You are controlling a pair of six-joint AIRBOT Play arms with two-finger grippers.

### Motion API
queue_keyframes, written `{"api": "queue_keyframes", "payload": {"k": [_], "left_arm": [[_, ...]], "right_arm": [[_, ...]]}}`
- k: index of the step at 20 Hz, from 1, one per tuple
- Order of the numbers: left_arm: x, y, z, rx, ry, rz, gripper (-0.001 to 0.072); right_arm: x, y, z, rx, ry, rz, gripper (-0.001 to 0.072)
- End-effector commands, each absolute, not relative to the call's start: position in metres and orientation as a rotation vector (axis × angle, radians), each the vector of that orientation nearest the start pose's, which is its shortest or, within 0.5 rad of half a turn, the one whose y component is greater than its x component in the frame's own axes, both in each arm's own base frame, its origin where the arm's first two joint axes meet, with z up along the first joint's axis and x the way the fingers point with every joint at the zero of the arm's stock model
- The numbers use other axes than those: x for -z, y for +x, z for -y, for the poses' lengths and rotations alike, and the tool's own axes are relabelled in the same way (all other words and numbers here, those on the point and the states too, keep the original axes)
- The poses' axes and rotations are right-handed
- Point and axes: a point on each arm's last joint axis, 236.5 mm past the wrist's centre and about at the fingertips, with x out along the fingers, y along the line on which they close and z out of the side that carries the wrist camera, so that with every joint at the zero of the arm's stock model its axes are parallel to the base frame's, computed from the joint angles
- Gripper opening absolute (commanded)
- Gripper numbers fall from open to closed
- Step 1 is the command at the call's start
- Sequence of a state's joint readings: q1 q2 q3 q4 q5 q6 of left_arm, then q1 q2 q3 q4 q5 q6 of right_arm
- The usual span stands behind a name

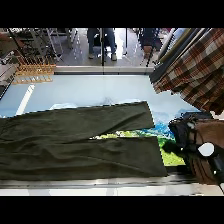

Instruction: Fold the clothes and pants, and hang the long-sleeved shirts on hangers.

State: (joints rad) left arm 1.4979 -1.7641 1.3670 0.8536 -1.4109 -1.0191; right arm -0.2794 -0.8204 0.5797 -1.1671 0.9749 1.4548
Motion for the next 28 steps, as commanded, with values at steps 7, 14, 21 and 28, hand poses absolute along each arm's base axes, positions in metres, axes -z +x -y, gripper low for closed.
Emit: {"api": "queue_keyframes", "payload": {"k": [7, 14, 21, 28], "left_arm": [[0.011, 0.208, -0.377, -0.319, -1.217, -0.709, 0.0534], [0.009, 0.21, -0.365, -0.272, -1.236, -0.732, 0.0534], [0.009, 0.206, -0.352, -0.276, -1.347, -0.771, 0.0411], [0.054, 0.164, -0.326, -0.463, -1.303, -1.047, 0.0179]], "right_arm": [[0.078, 0.423, 0.016, 0.09, 0.792, -1.08, 0.0403], [0.104, 0.453, -0.007, 0.032, 0.767, -1.14, 0.0402], [0.102, 0.445, -0.014, 0.018, 0.758, -1.183, 0.0021], [0.078, 0.384, 0.03, 0.159, 0.481, -1.347, 0.0106]]}}
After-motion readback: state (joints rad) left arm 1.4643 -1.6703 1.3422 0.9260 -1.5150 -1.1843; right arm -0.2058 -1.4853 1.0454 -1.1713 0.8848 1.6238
